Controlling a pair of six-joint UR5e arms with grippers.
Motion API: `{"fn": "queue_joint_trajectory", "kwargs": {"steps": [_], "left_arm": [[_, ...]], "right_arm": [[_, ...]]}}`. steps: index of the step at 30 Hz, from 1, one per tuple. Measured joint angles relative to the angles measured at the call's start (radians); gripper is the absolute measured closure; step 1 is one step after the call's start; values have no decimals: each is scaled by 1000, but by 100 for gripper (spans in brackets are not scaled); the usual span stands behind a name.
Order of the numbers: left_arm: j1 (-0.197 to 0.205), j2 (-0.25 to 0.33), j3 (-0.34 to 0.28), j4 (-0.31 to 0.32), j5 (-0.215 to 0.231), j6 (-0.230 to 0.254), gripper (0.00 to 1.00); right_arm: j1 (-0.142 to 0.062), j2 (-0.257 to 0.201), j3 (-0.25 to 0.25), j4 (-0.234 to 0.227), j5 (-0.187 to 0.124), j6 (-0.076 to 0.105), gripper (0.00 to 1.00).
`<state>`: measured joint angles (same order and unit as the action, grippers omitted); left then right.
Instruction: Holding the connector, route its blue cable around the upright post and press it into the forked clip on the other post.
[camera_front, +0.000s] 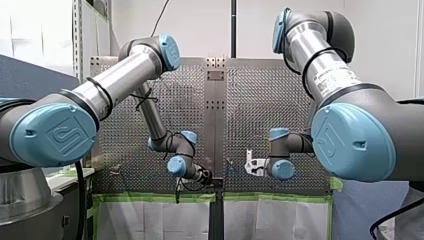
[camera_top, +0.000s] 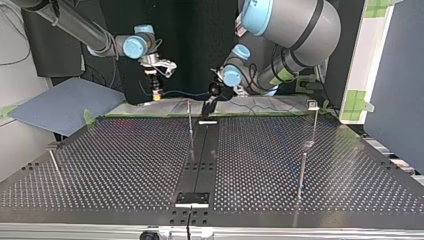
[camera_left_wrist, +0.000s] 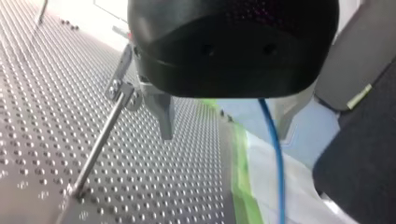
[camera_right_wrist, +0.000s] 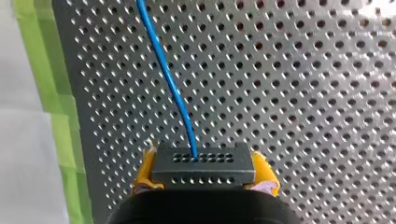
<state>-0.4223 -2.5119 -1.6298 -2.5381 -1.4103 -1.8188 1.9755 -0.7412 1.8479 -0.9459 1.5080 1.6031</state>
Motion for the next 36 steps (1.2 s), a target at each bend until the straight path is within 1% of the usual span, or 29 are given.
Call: {"fn": "queue_joint_trajectory", "kwargs": {"steps": [2, 5, 9, 15, 18, 22, 25, 33, 36], "left_arm": [[-3, 0, 0, 14, 10, -14, 0], [-9, 0, 0, 39, 4, -39, 0], [-22, 0, -1, 77, -27, -65, 0], [-51, 0, -2, 134, -84, -68, 0], [-64, 0, -2, 150, -111, -67, 0], [-77, 0, -2, 156, -147, -67, 0], [-84, 0, -2, 157, -175, -67, 0], [-96, -1, -2, 159, -242, -67, 0], [-99, -1, -2, 168, -269, -65, 0]], "right_arm": [[3, 12, -1, -1, -12, -5, 100], [5, 34, -1, -3, -22, -11, 100], [5, 56, -2, -9, -27, -13, 100], [0, 63, -9, -12, -50, -11, 100], [0, 64, -13, -11, -61, -10, 100], [0, 65, -18, -10, -89, -10, 100], [-1, 66, -23, -6, -102, -9, 100], [-2, 67, -39, 18, -116, -13, 100], [-2, 68, -45, 25, -126, -13, 100]]}}
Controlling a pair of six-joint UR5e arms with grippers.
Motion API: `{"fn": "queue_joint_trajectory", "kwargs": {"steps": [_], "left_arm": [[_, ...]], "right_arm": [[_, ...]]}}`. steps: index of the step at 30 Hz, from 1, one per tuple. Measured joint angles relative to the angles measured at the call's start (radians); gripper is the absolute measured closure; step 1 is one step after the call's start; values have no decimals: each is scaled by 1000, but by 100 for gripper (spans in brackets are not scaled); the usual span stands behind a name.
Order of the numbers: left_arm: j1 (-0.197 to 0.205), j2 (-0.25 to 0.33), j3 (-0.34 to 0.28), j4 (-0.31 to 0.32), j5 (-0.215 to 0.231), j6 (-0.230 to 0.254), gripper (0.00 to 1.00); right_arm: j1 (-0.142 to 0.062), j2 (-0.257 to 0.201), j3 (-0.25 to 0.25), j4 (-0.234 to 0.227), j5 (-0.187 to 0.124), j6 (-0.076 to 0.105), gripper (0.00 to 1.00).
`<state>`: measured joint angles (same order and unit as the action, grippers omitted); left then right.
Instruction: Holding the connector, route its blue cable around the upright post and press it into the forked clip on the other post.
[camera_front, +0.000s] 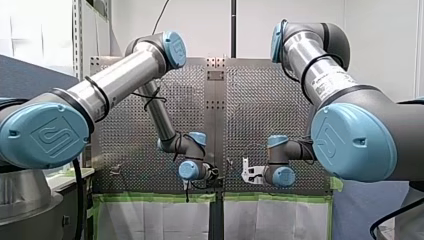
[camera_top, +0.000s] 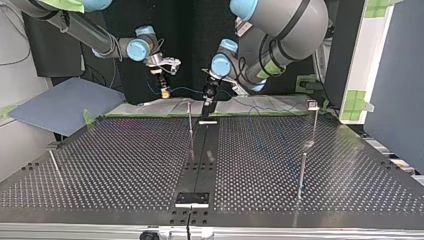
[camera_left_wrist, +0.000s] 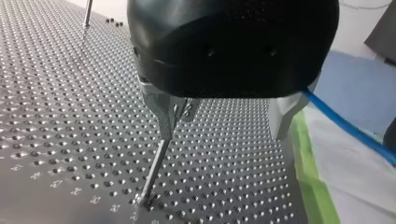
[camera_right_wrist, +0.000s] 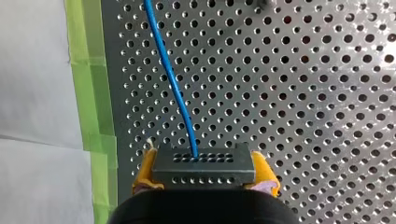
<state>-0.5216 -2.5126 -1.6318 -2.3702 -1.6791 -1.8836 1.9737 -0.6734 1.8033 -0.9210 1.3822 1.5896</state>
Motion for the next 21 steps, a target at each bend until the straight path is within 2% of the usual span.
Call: {"fn": "queue_joint_trajectory", "kwargs": {"steps": [11, 16, 21], "left_arm": [[-6, 0, 0, -3, -92, 75, 0], [-6, -1, 0, -20, -131, 113, 0], [-7, -2, 0, -30, -170, 130, 0]], "right_arm": [[-1, 1, -16, 9, -79, 8, 100], [-1, 1, -17, 10, -89, 10, 100], [-2, 1, -17, 12, -90, 11, 100]]}}
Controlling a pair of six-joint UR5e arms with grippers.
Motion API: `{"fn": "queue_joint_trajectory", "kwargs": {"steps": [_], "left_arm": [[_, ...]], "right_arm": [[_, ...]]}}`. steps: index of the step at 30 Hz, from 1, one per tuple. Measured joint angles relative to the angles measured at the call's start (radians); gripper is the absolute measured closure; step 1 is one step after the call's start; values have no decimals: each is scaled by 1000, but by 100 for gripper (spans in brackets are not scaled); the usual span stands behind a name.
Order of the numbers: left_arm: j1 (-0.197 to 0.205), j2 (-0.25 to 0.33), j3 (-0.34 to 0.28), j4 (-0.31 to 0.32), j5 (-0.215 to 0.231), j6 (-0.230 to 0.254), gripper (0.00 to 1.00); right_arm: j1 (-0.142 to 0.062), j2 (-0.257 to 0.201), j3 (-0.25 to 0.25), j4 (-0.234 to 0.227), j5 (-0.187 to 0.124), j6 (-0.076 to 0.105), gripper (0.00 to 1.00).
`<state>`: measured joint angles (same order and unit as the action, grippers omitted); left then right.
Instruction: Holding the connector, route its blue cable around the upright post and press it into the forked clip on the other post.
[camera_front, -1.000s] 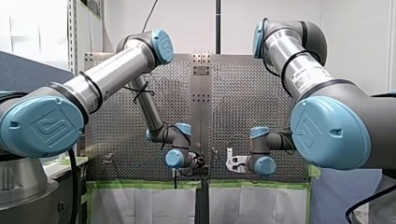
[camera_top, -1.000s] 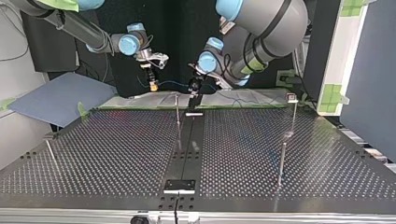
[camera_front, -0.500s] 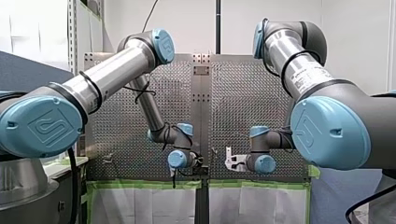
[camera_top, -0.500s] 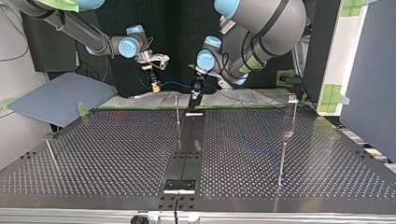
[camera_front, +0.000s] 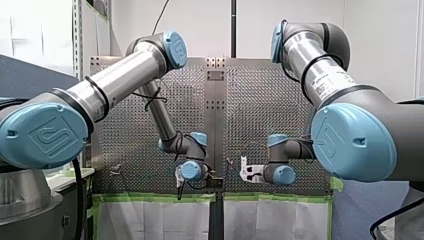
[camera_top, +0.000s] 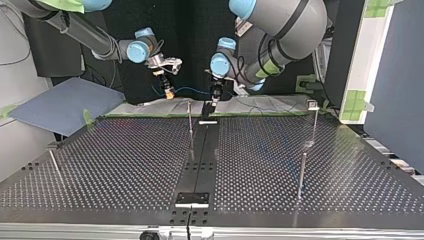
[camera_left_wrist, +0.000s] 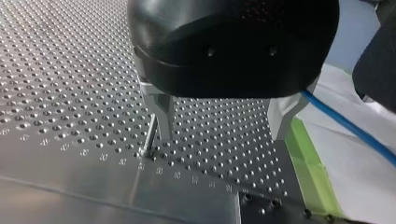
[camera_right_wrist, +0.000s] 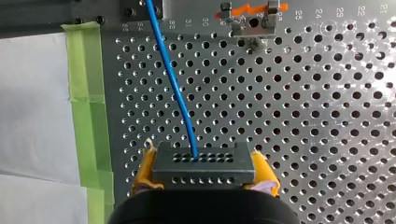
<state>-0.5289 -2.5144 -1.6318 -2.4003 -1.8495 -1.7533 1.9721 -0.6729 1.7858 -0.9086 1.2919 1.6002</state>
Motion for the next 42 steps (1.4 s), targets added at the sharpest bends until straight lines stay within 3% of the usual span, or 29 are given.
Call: {"fn": "queue_joint_trajectory", "kwargs": {"steps": [18, 29, 30, 31, 33, 35, 36, 37, 42], "left_arm": [[-10, -3, 0, 22, -131, 107, 0], [-20, -3, 0, -8, -216, 81, 0], [-22, -2, 0, -11, -219, 79, 16], [-23, -2, 0, -13, -218, 79, 16], [-26, -2, 0, -15, -209, 79, 40], [-28, -2, 0, -15, -193, 80, 43], [-30, -2, 0, -16, -182, 80, 53], [-31, -2, 0, -16, -173, 81, 53], [-33, -2, 0, -16, -128, 83, 73]], "right_arm": [[1, 0, -7, 22, -6, 0, 100], [-1, 1, -7, 33, -3, -5, 100], [-1, 1, -7, 34, -2, -5, 100], [-2, 1, -7, 35, -1, -6, 100], [-2, 1, -7, 38, 1, -7, 100], [-3, 1, -7, 40, 3, -8, 100], [-3, 1, -7, 40, 4, -9, 100], [-4, 1, -7, 42, 5, -9, 100], [-7, 1, -7, 44, 9, -12, 100]]}}
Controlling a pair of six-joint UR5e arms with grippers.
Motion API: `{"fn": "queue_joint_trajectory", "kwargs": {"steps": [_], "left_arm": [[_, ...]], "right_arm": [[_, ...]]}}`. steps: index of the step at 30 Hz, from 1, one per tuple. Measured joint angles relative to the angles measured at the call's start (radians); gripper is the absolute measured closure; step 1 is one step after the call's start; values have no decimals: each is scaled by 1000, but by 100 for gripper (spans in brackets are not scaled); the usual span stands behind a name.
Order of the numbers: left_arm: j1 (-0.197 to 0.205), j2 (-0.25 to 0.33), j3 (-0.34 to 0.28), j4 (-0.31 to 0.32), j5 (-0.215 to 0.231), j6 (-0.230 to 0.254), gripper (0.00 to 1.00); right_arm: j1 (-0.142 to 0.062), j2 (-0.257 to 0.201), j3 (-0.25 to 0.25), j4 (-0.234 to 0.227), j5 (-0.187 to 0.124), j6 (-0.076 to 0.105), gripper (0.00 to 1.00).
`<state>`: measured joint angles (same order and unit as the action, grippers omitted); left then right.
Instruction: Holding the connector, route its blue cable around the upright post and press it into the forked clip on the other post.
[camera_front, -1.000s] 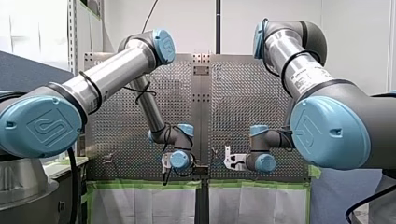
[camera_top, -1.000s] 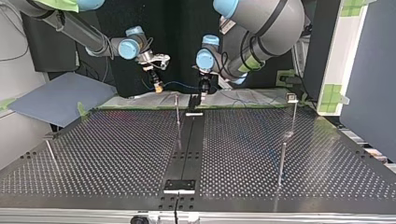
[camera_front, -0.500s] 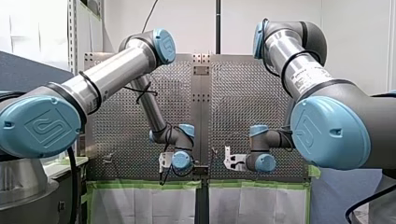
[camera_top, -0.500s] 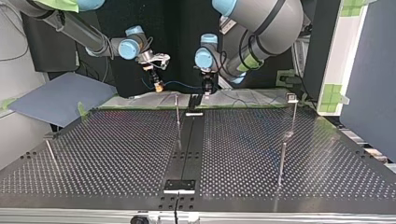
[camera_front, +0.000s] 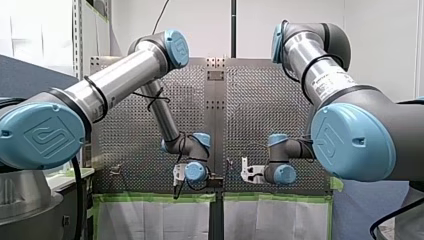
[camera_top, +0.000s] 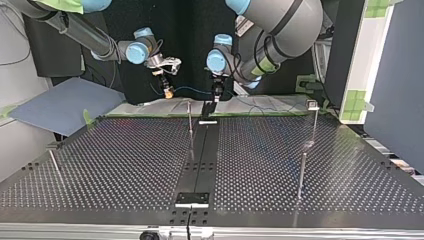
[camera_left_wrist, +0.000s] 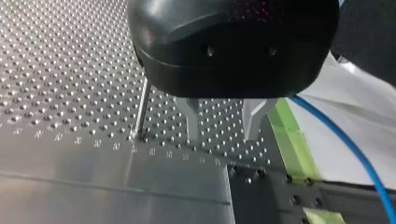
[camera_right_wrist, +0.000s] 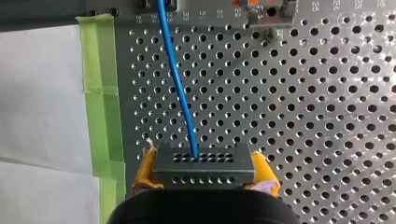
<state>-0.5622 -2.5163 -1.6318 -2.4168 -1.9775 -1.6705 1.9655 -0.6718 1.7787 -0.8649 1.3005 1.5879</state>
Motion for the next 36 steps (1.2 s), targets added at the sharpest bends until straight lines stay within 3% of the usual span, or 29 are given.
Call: {"fn": "queue_joint_trajectory", "kwargs": {"steps": [1, 3, 8, 15, 25, 36], "left_arm": [[0, 0, 0, 0, 7, 0, 73], [-1, 0, 0, 0, 25, 0, 84], [-1, 0, 0, 0, 54, -2, 88], [-2, 0, 0, 1, 57, -4, 96], [-3, 0, 0, 12, 55, -5, 96], [-10, 0, 2, 69, 34, -5, 96]], "right_arm": [[0, 0, 0, 0, 1, -1, 100], [-1, 0, 0, 0, 2, -2, 100], [-3, 0, 0, -1, 4, -4, 100], [-6, 0, 0, -2, 8, -6, 100], [-14, 0, -1, -5, 15, -6, 100], [-27, 0, -13, -6, 21, -2, 100]]}}
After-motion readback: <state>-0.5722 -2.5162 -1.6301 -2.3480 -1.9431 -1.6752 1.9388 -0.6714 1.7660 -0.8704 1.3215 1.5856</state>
